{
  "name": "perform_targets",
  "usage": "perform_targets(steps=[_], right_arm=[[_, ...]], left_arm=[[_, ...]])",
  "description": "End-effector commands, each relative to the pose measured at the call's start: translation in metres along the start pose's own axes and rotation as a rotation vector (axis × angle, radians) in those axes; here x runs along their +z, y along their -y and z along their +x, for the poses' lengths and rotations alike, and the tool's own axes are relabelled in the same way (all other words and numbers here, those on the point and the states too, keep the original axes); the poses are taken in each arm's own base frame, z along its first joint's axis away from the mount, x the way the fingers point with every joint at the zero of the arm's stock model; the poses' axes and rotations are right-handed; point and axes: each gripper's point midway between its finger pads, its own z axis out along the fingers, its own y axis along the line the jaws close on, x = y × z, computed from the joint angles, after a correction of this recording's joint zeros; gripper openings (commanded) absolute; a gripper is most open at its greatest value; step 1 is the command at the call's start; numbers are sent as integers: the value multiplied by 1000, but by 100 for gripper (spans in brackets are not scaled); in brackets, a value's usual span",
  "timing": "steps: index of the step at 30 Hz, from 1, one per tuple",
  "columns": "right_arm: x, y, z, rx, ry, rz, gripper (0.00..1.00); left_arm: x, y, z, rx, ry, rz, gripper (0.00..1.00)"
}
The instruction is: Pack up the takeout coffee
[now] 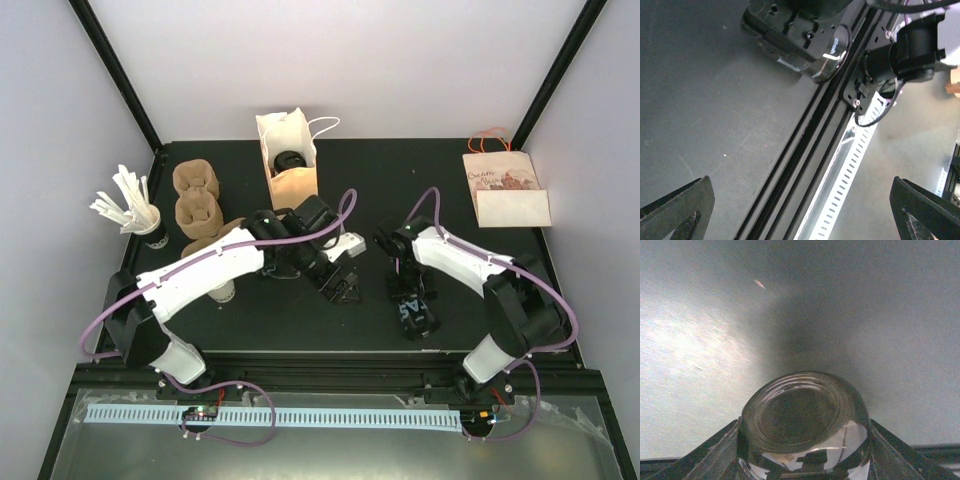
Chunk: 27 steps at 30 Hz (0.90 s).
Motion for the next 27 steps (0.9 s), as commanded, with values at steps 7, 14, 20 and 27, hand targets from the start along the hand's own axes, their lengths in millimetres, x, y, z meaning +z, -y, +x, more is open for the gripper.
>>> perform_targets(steps=[7,14,20,27], right_arm=[[-61,-73,-68,114,13,-461,60],[-115,-115,-119,387,-59,-986,60],[-143,-132,-132,457,-111,-1169,61],[-149,-134,-130,471,-143,-1195,61]], left_arm=[[-47,-7,-42,51,172,-69,98],[-58,-20,-51,114,234,-185,98],[-53,-47,-45,166,240,-310,98],[-50,-93,-40,167,185,-524,92]])
